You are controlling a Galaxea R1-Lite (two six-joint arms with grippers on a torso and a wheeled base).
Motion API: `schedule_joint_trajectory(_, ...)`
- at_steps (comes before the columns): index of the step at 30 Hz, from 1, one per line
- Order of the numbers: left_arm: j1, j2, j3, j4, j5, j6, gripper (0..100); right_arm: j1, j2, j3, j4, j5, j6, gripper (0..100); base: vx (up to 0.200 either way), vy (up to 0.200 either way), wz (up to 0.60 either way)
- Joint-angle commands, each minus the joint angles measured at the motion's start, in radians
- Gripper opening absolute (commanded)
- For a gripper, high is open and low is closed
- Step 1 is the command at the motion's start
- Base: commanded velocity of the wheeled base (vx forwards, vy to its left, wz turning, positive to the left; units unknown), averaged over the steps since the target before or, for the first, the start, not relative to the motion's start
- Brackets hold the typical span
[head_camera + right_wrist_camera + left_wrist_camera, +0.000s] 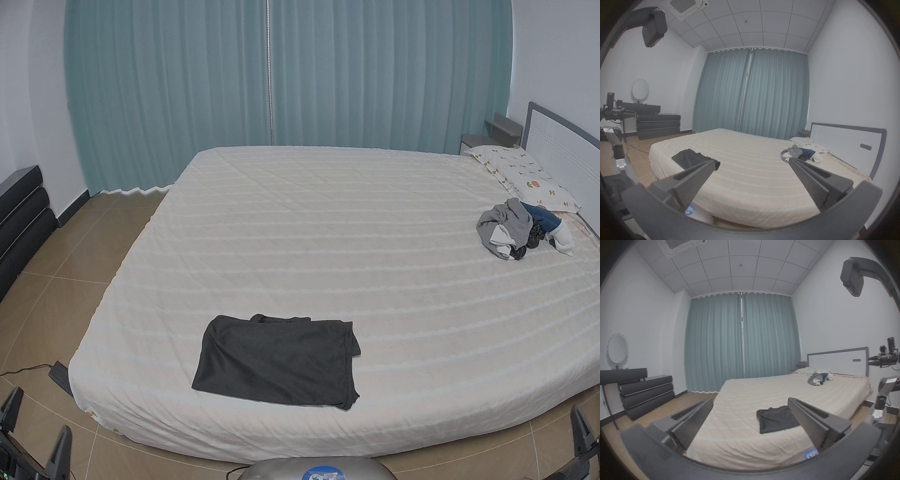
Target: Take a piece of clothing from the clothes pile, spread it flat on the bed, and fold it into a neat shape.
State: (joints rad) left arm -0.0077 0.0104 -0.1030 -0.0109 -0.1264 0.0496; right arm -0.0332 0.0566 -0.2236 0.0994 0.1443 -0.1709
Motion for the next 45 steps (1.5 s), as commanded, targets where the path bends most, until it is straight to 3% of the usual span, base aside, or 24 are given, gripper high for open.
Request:
schedule_joint_trajectory(1,0.000,0.005,0.066,-0.001,-0.148,-0.037,100,0.033,-0.057,0.124,-0.040,-0.009,0.005,100,0.000,0.000,0.00)
schedule_joint_trajectory(7,0.000,0.005,0.097,-0.020,-0.157,-0.074,100,0.030,-0.057,0.205,-0.113,0.006,-0.024,100,0.000,0.000,0.00)
schedule_joint_trajectory(9,0.000,0.003,0.101,-0.060,-0.157,-0.062,100,0.030,-0.057,0.219,-0.182,0.046,-0.093,100,0.000,0.000,0.00)
schedule_joint_trajectory(12,0.000,0.003,0.101,-0.123,-0.148,-0.060,100,0.030,-0.057,0.221,-0.193,0.087,-0.119,100,0.000,0.000,0.00)
schedule_joint_trajectory(19,0.000,0.003,0.101,-0.034,-0.072,-0.065,100,0.030,-0.057,0.221,-0.170,0.083,-0.044,100,0.000,0.000,0.00)
schedule_joint_trajectory(26,0.000,0.003,0.103,-0.034,-0.045,-0.053,100,0.030,-0.057,0.221,-0.168,0.005,0.059,100,0.000,0.000,0.00)
schedule_joint_trajectory(32,0.000,0.002,0.100,-0.015,-0.032,0.039,100,0.030,-0.055,0.217,-0.159,-0.002,0.142,100,0.000,0.000,0.00)
schedule_joint_trajectory(36,0.000,0.002,0.098,0.005,-0.025,0.039,100,0.029,-0.055,0.217,-0.159,-0.023,0.140,100,0.000,0.000,0.00)
schedule_joint_trajectory(39,0.000,0.003,0.098,0.006,-0.027,0.039,100,0.029,-0.055,0.214,-0.090,-0.115,0.105,100,0.000,0.000,0.00)
schedule_joint_trajectory(44,0.000,0.003,0.098,0.006,-0.027,0.039,100,0.029,-0.055,0.210,-0.070,-0.104,0.106,100,0.000,0.000,0.00)
schedule_joint_trajectory(45,0.000,0.003,0.100,0.017,-0.010,0.009,100,0.030,-0.055,0.217,-0.081,-0.115,0.149,100,0.000,0.000,0.00)
